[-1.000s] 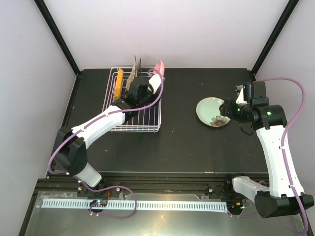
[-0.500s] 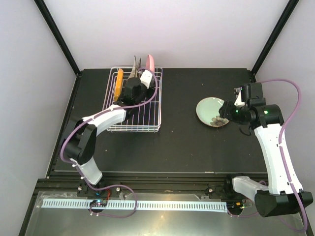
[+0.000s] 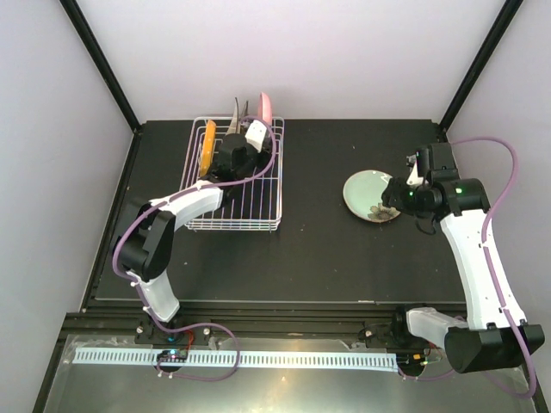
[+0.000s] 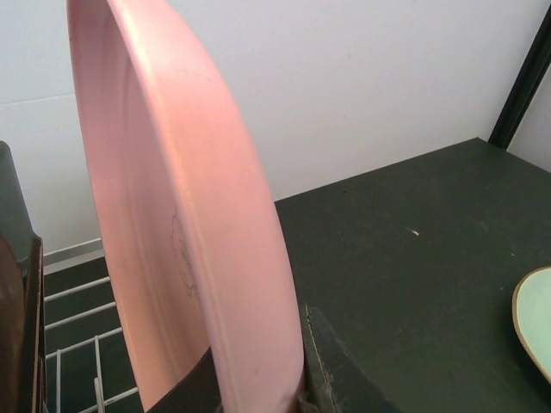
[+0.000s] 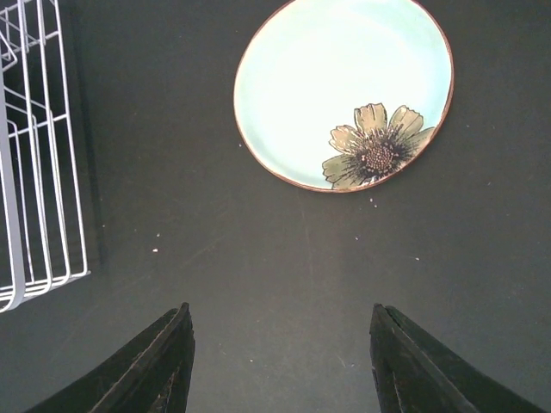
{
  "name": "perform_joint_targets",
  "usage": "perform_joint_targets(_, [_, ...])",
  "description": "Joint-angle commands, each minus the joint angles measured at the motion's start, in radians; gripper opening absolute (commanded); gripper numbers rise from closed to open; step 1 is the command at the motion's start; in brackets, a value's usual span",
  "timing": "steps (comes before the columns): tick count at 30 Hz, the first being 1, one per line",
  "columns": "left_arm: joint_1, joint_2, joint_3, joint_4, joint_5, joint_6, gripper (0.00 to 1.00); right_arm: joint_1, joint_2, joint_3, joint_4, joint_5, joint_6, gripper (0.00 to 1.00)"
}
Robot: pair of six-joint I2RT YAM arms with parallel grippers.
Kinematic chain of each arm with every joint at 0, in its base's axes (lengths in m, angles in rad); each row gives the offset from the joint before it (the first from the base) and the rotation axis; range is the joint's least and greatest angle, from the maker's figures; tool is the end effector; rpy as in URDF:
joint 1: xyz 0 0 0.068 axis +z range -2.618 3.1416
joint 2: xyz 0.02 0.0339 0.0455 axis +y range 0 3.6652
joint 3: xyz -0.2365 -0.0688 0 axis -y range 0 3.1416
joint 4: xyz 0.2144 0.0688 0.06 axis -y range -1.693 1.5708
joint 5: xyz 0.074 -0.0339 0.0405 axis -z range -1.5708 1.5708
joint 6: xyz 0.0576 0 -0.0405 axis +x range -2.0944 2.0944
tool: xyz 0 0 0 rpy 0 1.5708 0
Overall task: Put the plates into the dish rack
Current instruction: Insert the plate into the dish rack.
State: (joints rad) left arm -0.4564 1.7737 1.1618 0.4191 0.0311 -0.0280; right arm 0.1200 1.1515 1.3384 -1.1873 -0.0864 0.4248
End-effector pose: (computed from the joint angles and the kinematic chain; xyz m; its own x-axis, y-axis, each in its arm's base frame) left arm 0.3643 -0.1809 0.2459 -0.1850 0.0597 -0.9809 0.4629 0.8858 -0.0334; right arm 0.1922 0.0282 0.3177 -0.8296 0.3135 -0.4620 0.1936 0.9376 0.2887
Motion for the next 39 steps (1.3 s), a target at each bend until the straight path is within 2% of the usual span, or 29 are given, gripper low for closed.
perform_joint_targets(1, [0.009,-0.025,0.013,-0.011,0.021,-0.003,0.02,-0.002,0.004,-0.023,0.029,0.015,-0.007,0.57])
perform_joint_targets(9, [-0.01,-0.071,-0.011,-0.083,0.001,0.069,0.02,-0.002,0.012,-0.032,0.046,0.002,-0.006,0.57])
perform_joint_targets(21, [-0.092,-0.069,-0.069,-0.042,-0.178,0.192,0.02,-0.01,-0.009,-0.046,0.033,0.007,-0.028,0.57])
perform_joint_targets(35, [-0.075,-0.023,-0.005,-0.14,-0.212,0.113,0.02,-0.026,-0.028,-0.059,0.028,0.001,-0.047,0.57])
perform_joint_targets(39, [-0.054,0.002,0.048,-0.209,-0.204,0.077,0.07,-0.03,-0.032,-0.068,0.028,0.002,-0.048,0.57])
